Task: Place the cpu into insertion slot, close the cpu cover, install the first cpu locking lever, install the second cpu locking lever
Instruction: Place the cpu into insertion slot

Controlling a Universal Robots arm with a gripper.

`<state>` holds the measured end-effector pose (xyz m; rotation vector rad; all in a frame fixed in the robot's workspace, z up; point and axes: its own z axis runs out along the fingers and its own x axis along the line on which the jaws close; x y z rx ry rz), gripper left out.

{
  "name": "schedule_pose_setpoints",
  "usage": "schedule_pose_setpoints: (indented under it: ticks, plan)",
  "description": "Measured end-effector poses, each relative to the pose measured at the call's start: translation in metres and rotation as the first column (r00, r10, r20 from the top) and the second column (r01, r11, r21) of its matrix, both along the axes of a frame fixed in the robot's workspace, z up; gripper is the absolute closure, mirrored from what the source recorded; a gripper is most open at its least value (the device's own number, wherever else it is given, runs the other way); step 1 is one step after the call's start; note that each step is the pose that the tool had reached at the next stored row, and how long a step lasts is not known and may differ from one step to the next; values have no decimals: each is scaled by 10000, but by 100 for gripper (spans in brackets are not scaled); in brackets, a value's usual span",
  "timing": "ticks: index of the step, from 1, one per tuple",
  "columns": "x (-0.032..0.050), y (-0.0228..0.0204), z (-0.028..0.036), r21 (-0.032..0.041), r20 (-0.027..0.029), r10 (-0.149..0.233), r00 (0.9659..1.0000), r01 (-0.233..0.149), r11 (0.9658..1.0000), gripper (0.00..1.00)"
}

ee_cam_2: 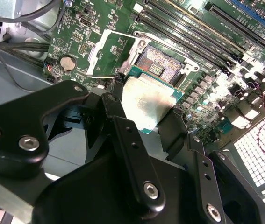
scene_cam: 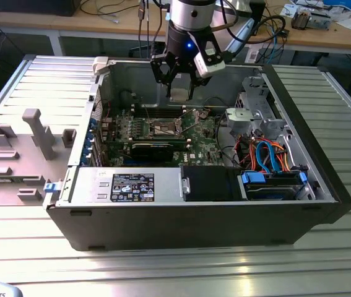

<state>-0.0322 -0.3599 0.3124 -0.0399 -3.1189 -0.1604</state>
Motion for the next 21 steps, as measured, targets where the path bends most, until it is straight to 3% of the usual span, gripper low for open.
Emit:
schedule_pose_setpoints:
  ticks: [21]
  plan:
    - [0, 0, -23, 0, 0, -231, 9997, 231, 9997, 46]
